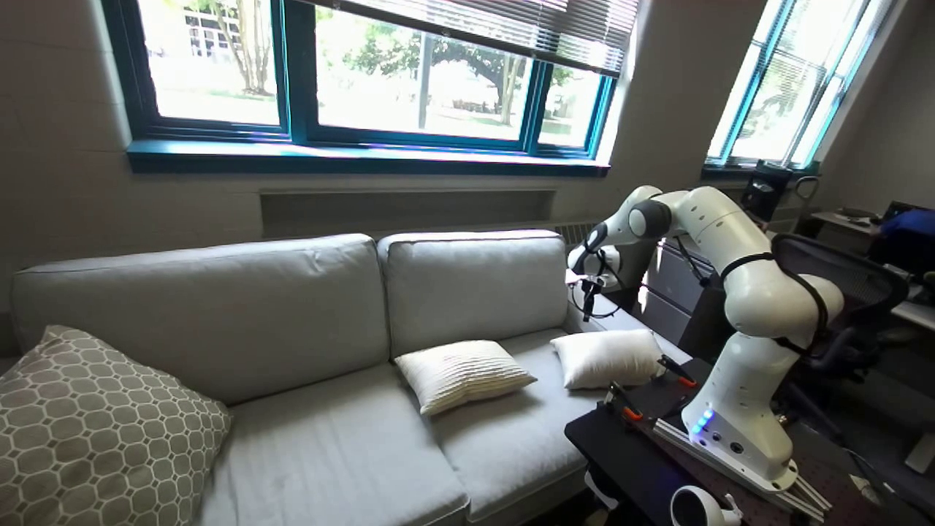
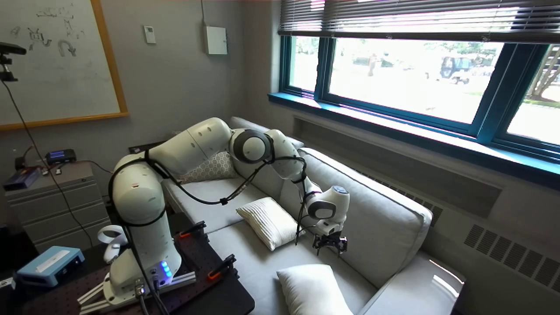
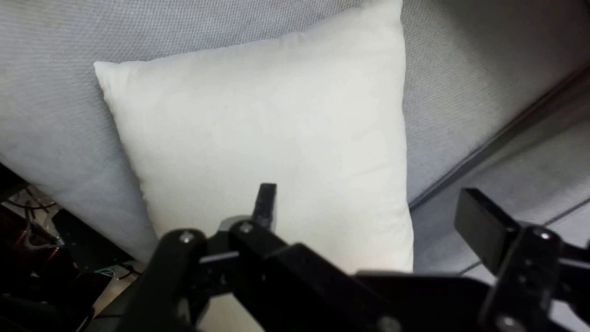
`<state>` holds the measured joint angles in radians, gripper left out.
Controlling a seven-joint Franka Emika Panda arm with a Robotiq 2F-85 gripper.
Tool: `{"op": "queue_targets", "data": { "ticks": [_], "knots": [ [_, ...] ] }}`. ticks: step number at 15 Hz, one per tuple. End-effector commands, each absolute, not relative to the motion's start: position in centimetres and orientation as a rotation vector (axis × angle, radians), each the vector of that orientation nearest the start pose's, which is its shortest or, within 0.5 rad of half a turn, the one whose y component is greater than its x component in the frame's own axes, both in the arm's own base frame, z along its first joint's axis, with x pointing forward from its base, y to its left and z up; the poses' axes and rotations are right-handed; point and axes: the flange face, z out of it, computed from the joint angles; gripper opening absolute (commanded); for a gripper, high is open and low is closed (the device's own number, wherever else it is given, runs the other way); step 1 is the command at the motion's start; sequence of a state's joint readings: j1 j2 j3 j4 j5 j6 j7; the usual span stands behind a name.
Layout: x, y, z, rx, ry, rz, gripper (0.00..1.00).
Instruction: Place the striped pillows against the right armrest
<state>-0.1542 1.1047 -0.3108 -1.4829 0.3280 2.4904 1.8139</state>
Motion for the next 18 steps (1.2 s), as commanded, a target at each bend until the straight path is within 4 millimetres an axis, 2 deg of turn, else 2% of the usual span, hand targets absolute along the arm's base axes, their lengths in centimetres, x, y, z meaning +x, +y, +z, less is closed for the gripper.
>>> {"op": "queue_targets", "data": {
  "ticks": [1, 2, 3, 4, 8, 16, 18],
  "knots": [
    [62.2, -28.1, 2.8, -1.190, 3.002, -0.048, 1.00],
    [62.2, -28.0, 2.8, -1.191, 3.000, -0.046, 1.00],
    [62.1, -28.9, 3.1, -1.212, 2.995, -0.052, 1.00],
    [62.2, -28.0, 2.7, -1.199, 3.001, -0.048, 1.00],
    [61.8, -28.8, 2.7, -1.197, 3.007, -0.052, 1.00],
    [61.8, -28.8, 2.7, -1.199, 3.007, -0.053, 1.00],
    [62.2, -31.6, 4.1, -1.227, 3.015, -0.106, 1.00]
  ]
}}
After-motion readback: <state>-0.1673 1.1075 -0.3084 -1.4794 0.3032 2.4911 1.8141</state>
